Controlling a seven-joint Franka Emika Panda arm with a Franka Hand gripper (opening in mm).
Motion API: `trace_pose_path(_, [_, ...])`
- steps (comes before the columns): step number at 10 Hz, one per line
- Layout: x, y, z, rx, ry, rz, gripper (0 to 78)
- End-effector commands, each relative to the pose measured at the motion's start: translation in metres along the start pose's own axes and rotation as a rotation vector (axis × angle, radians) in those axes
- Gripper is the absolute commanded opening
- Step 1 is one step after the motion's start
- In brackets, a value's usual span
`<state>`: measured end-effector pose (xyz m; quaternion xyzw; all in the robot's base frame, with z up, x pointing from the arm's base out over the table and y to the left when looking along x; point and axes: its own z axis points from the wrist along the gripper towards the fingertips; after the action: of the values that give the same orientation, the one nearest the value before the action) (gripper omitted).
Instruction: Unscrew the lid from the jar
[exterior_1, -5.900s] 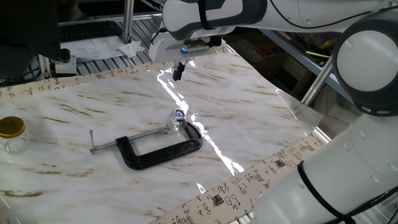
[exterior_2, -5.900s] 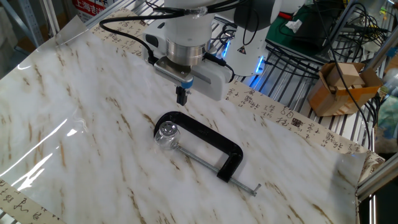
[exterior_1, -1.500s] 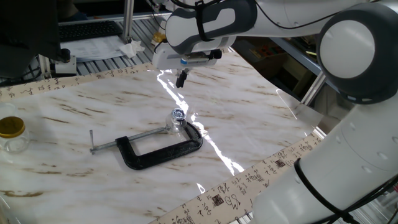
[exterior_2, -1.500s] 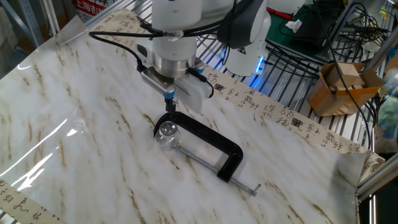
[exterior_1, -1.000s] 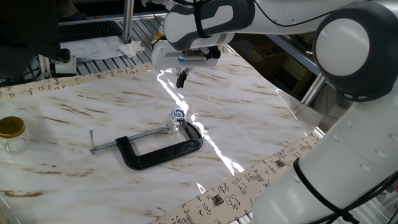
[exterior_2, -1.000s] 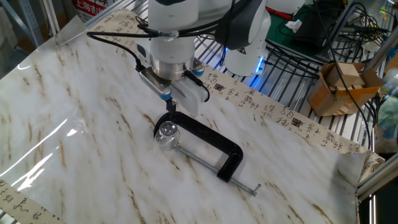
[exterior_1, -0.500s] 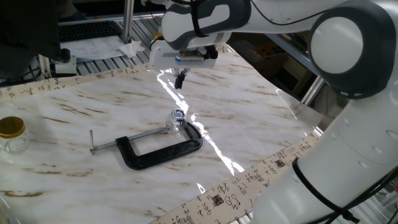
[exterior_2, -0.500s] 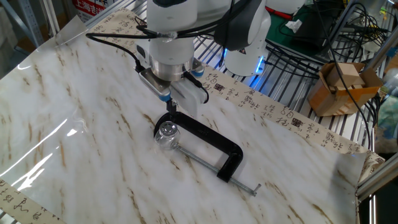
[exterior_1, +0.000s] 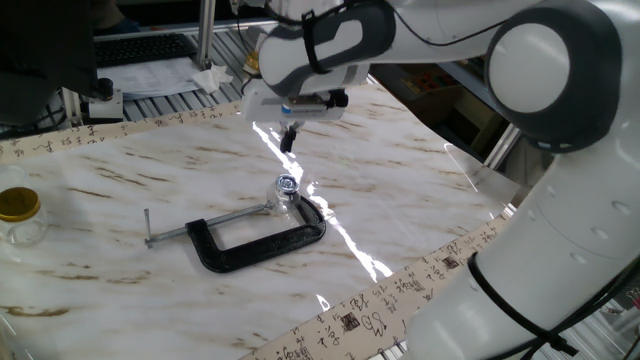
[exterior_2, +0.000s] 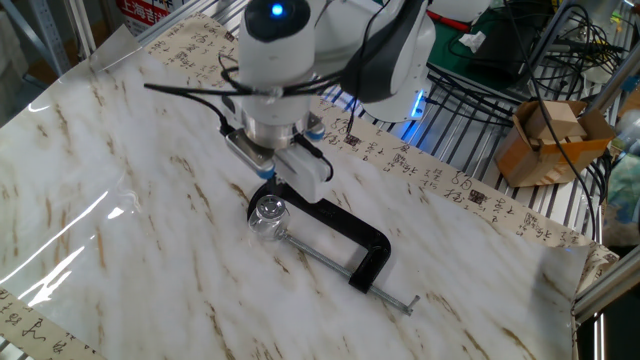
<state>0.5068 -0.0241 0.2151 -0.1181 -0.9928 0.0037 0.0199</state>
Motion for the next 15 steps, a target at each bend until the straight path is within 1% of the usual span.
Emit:
trace_pose_path(1, [-0.001,-0.005,0.03,-0.008,-0.025,-0.011,0.0])
trace_pose_path(3, [0.001,-0.008,0.047,-0.009,-0.03,-0.019,0.0])
trace_pose_path(5, [0.003,-0.014,0.058,-0.011,-0.037,-0.028,0.0])
trace_pose_path(7, [0.006,-0.015,0.06,-0.009,-0.036,-0.026,0.0])
trace_pose_path(10, [0.015,-0.019,0.066,-0.009,-0.037,-0.032,0.0])
trace_pose_path(12, [0.019,-0.02,0.068,-0.01,-0.04,-0.032,0.0])
trace_pose_path(15, [0.019,-0.02,0.068,-0.007,-0.046,-0.022,0.0])
